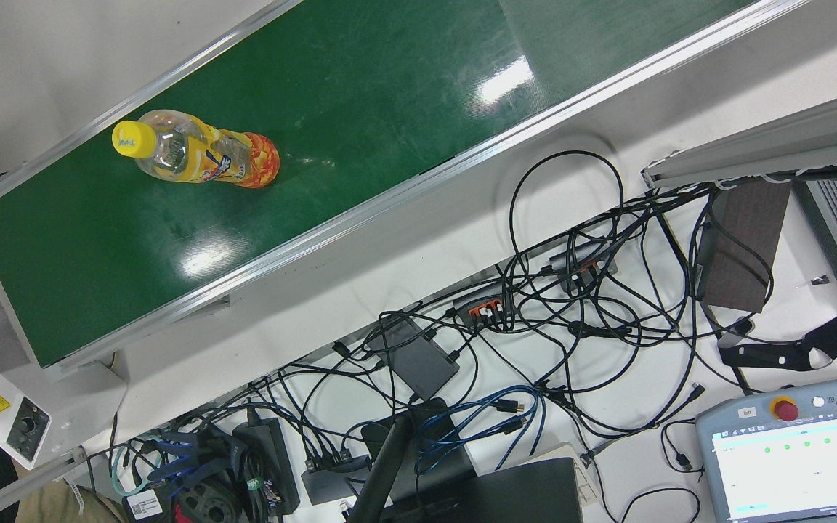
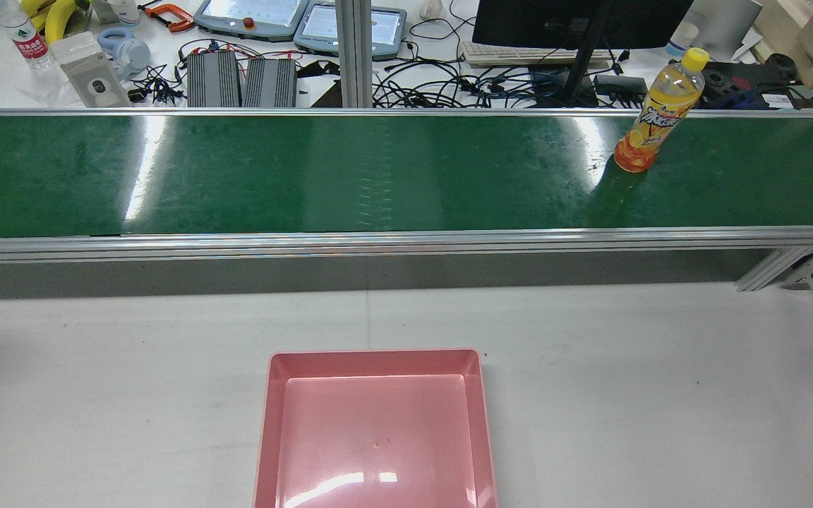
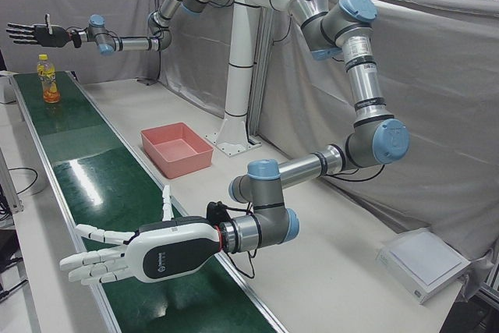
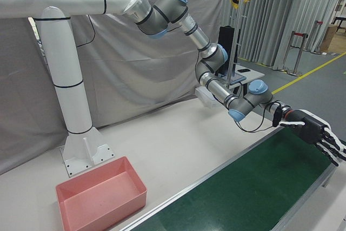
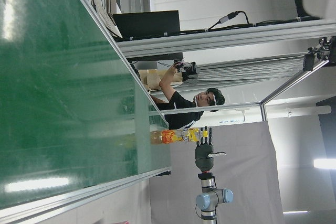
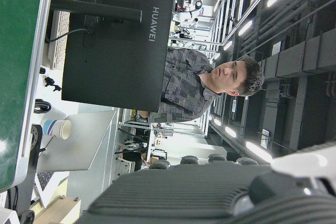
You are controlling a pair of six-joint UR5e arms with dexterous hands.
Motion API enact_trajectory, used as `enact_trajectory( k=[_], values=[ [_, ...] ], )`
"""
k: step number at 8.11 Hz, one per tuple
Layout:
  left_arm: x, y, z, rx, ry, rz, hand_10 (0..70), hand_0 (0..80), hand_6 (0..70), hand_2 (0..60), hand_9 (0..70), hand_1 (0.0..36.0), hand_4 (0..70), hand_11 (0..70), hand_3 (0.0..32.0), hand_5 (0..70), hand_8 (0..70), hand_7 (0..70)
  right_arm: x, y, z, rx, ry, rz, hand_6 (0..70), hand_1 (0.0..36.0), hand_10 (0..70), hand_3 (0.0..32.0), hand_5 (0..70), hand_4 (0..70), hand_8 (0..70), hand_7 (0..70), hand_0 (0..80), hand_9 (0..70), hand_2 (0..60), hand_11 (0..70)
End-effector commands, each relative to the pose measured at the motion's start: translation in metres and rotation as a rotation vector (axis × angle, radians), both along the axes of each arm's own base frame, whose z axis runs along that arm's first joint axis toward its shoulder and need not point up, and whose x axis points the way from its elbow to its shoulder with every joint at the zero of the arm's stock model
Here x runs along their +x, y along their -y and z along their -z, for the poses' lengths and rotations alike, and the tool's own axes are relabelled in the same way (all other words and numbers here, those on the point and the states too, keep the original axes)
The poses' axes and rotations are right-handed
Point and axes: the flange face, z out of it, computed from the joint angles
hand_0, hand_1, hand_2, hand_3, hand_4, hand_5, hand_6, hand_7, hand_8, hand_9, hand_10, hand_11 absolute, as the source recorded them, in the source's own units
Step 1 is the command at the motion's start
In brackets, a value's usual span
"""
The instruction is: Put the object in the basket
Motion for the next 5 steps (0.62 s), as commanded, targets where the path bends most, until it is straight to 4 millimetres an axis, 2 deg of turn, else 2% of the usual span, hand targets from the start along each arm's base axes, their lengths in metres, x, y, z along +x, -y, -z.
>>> enact_trajectory(
  k=[1,5],
  values=[
    [-0.0101,-0.0007,-0.0012,-0.002,0.000,0.016,6.0,59.5,4.6,0.0,2.8,0.0,25.1,9.8,12.4,3.3,3.0,1.2,0.0000,-0.0007,-0.0006,-0.001,0.000,0.000,0.0,0.0,0.0,0.0,0.0,0.0,0.0,0.0,0.0,0.0,0.0,0.0],
    [-0.0169,-0.0009,-0.0004,-0.001,-0.001,0.027,6.0,59.0,4.4,0.0,1.9,0.0,24.0,9.6,11.0,7.0,2.2,0.8,0.0000,0.0000,0.0002,0.000,0.000,0.000,0.0,0.0,0.0,0.0,0.0,0.0,0.0,0.0,0.0,0.0,0.0,0.0]
  ],
)
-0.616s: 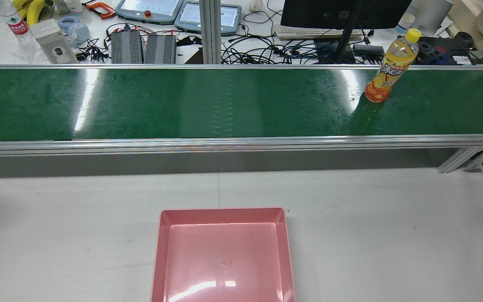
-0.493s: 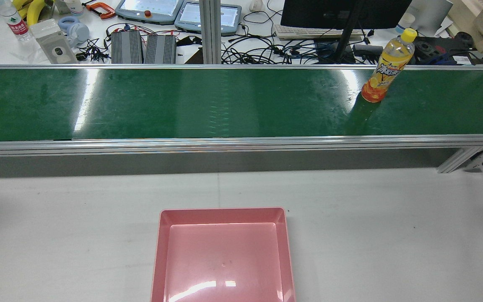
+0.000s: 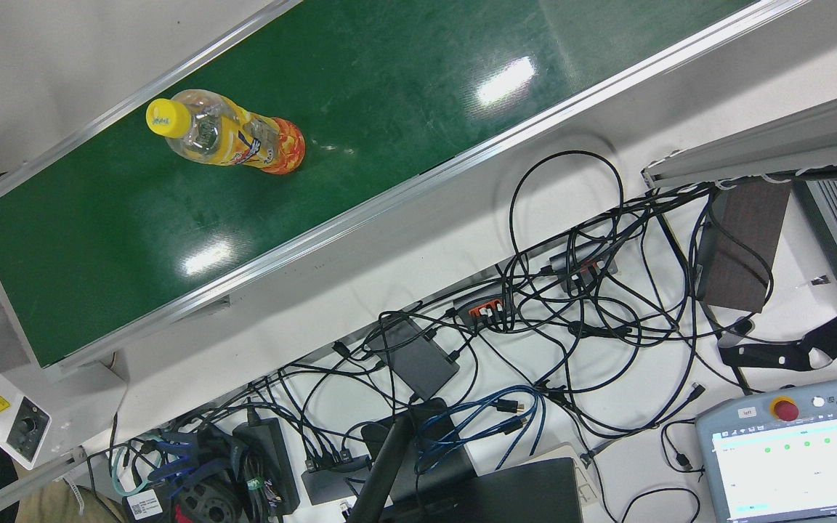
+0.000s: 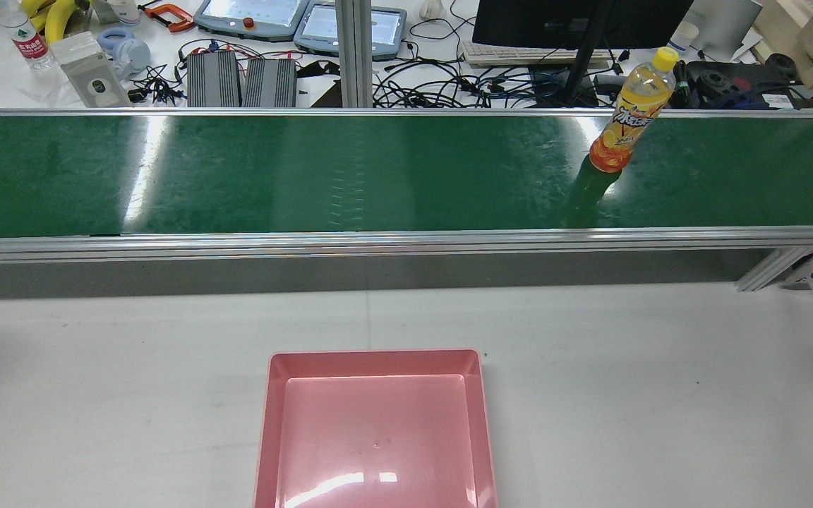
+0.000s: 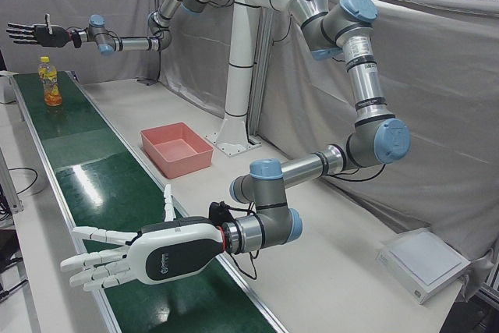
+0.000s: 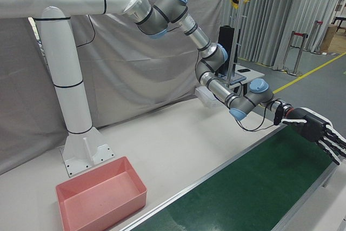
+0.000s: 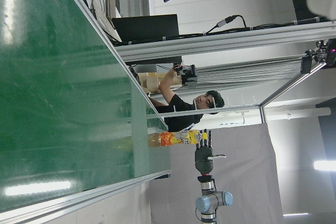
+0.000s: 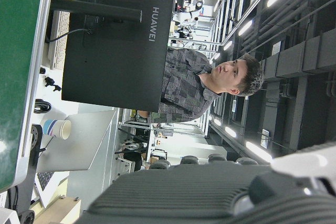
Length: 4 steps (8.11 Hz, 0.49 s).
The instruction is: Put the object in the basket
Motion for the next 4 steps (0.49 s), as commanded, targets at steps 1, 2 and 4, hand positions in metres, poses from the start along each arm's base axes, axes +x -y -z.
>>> enact_trajectory(
  k=[1,2,4],
  values=[
    [-0.0072,-0.0002,0.0003,0.001,0.001,0.013,5.5,56.5,4.1,0.0,1.7,0.0,23.6,8.8,11.4,7.0,2.0,0.8,0.0000,0.0000,-0.0005,-0.001,0.000,0.000,0.0,0.0,0.0,0.0,0.0,0.0,0.0,0.0,0.0,0.0,0.0,0.0],
    [-0.0082,-0.0003,0.0003,0.001,0.001,0.014,5.3,49.6,3.6,0.0,1.9,0.0,23.0,7.8,12.2,5.5,2.1,0.1,0.0000,0.0001,0.0003,0.001,0.000,0.000,0.0,0.0,0.0,0.0,0.0,0.0,0.0,0.0,0.0,0.0,0.0,0.0],
    [-0.0072,-0.0002,0.0003,0.001,0.001,0.013,5.5,49.9,3.7,0.0,2.5,0.0,23.3,8.2,11.6,6.9,2.4,0.2,0.0000,0.0000,-0.0005,-0.001,0.000,0.000,0.0,0.0,0.0,0.0,0.0,0.0,0.0,0.0,0.0,0.0,0.0,0.0]
  ],
)
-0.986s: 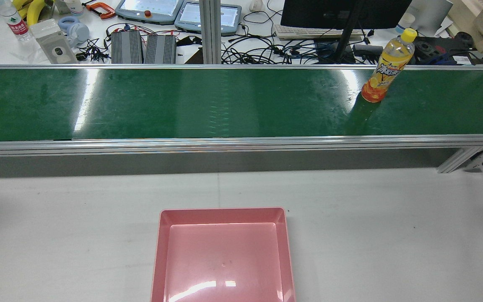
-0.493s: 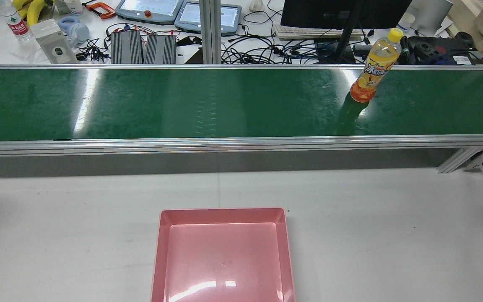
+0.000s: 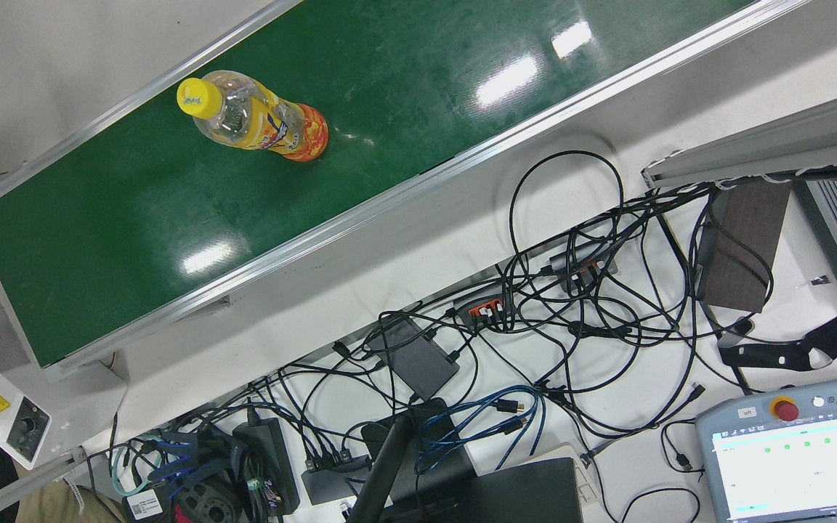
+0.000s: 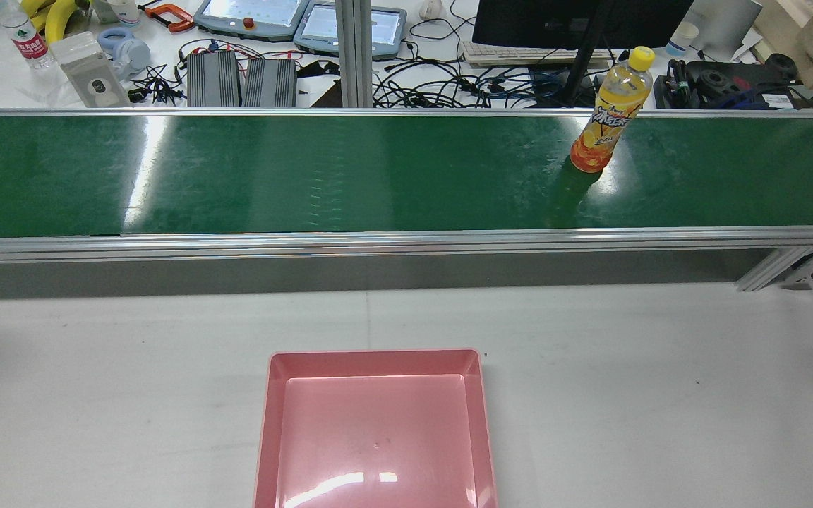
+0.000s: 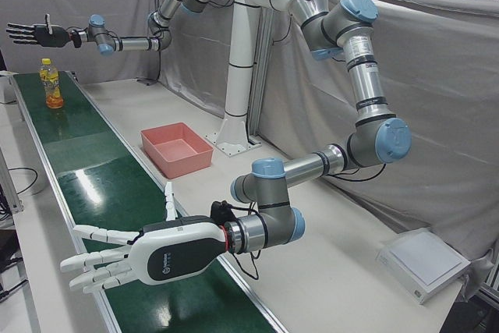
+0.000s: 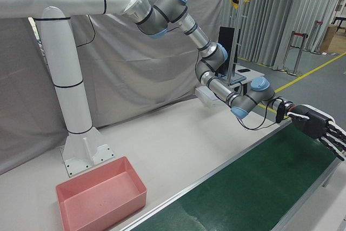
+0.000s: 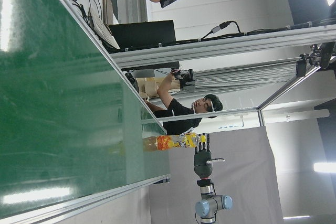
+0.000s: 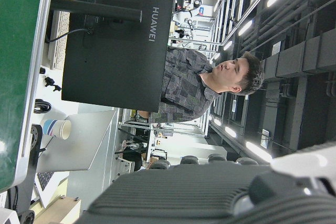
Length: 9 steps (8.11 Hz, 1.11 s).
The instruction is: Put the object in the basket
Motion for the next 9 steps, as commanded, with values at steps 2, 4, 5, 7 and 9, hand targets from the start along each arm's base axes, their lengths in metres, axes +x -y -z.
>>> enact_trajectory(
  k=[2,4,5,7,9],
  values=[
    [0.0013,0.0001,0.0000,0.000,0.000,-0.002,5.8,51.1,3.9,0.0,3.4,0.0,23.4,8.7,11.0,8.0,3.0,0.3,0.0000,-0.0001,-0.0006,-0.001,0.000,0.000,0.0,0.0,0.0,0.0,0.0,0.0,0.0,0.0,0.0,0.0,0.0,0.0],
    [0.0043,0.0008,0.0011,0.009,-0.001,-0.007,7.2,75.3,5.7,0.0,5.4,2.4,25.9,12.1,8.4,10.3,4.8,2.4,0.0000,0.0000,0.0002,0.000,0.000,0.000,0.0,0.0,0.0,0.0,0.0,0.0,0.0,0.0,0.0,0.0,0.0,0.0],
    [0.0034,0.0011,0.0017,0.014,-0.002,-0.005,7.8,80.0,6.1,0.0,5.4,6.4,26.6,13.3,7.6,10.7,4.8,2.7,0.0000,-0.0001,-0.0006,-0.001,0.000,0.000,0.0,0.0,0.0,0.0,0.0,0.0,0.0,0.0,0.0,0.0,0.0,0.0],
    [0.0043,0.0009,-0.0007,0.009,-0.003,-0.007,7.7,79.1,5.8,0.0,5.7,6.7,25.9,13.2,8.4,11.2,5.0,2.3,0.0000,0.0000,0.0002,0.000,0.000,0.000,0.0,0.0,0.0,0.0,0.0,0.0,0.0,0.0,0.0,0.0,0.0,0.0],
    [0.0053,0.0010,-0.0007,0.009,-0.001,-0.008,7.4,72.6,5.6,0.0,5.4,5.0,25.2,12.5,7.8,11.7,4.8,1.8,0.0000,0.0000,0.0002,0.000,0.000,0.000,0.0,0.0,0.0,0.0,0.0,0.0,0.0,0.0,0.0,0.0,0.0,0.0]
  ],
)
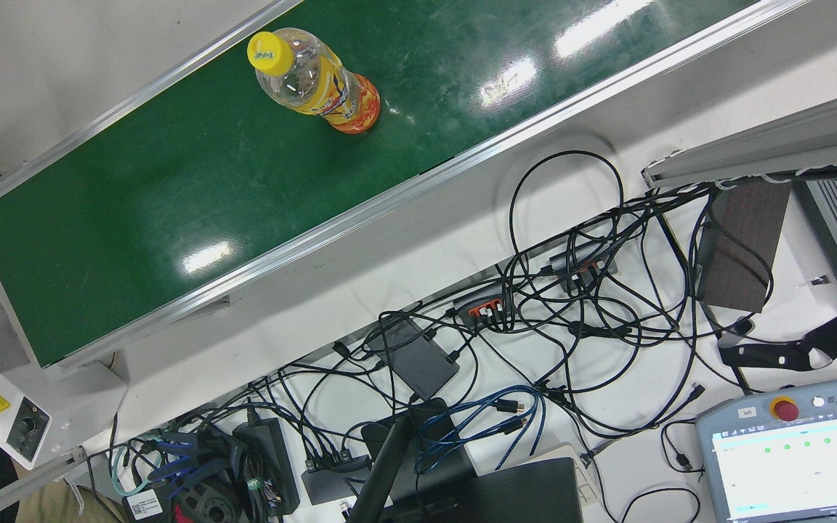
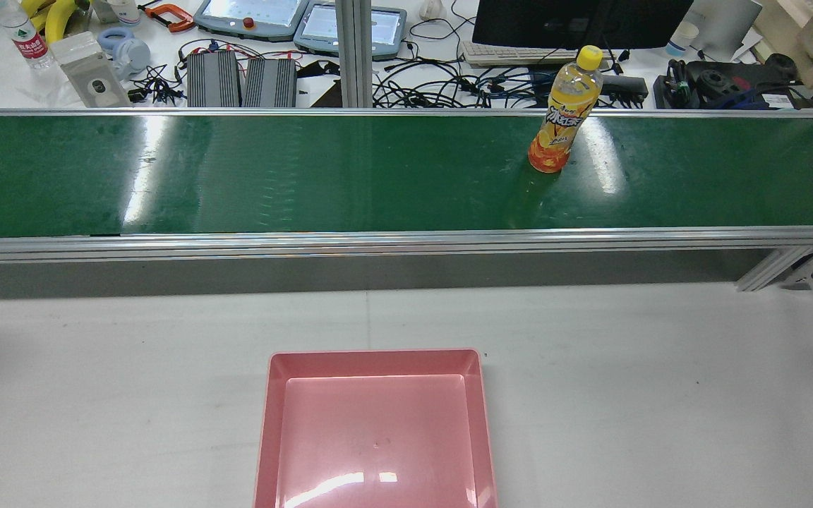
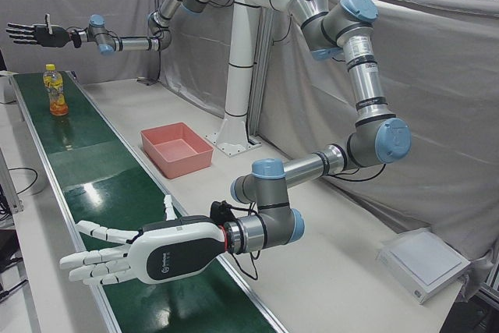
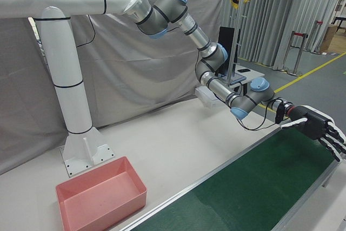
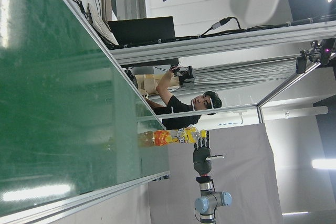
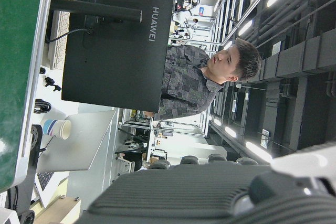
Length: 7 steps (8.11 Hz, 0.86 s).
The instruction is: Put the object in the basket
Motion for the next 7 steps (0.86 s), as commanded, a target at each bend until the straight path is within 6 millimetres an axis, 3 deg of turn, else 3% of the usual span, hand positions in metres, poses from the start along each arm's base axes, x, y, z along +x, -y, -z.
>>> enact_trajectory(
  k=[1,7],
  values=[
    [0.0004,0.0000,-0.0004,-0.001,0.000,-0.001,7.2,70.0,5.4,0.0,5.2,3.1,25.2,12.0,8.0,11.5,4.6,1.5,0.0000,0.0001,0.0003,0.001,0.000,0.000,0.0,0.0,0.0,0.0,0.0,0.0,0.0,0.0,0.0,0.0,0.0,0.0],
    [0.0034,0.0002,0.0012,0.002,0.000,-0.007,7.2,66.4,5.3,0.0,5.3,2.1,25.4,12.0,8.2,12.5,4.6,1.6,0.0000,0.0001,0.0003,0.001,0.000,0.000,0.0,0.0,0.0,0.0,0.0,0.0,0.0,0.0,0.0,0.0,0.0,0.0]
  ],
)
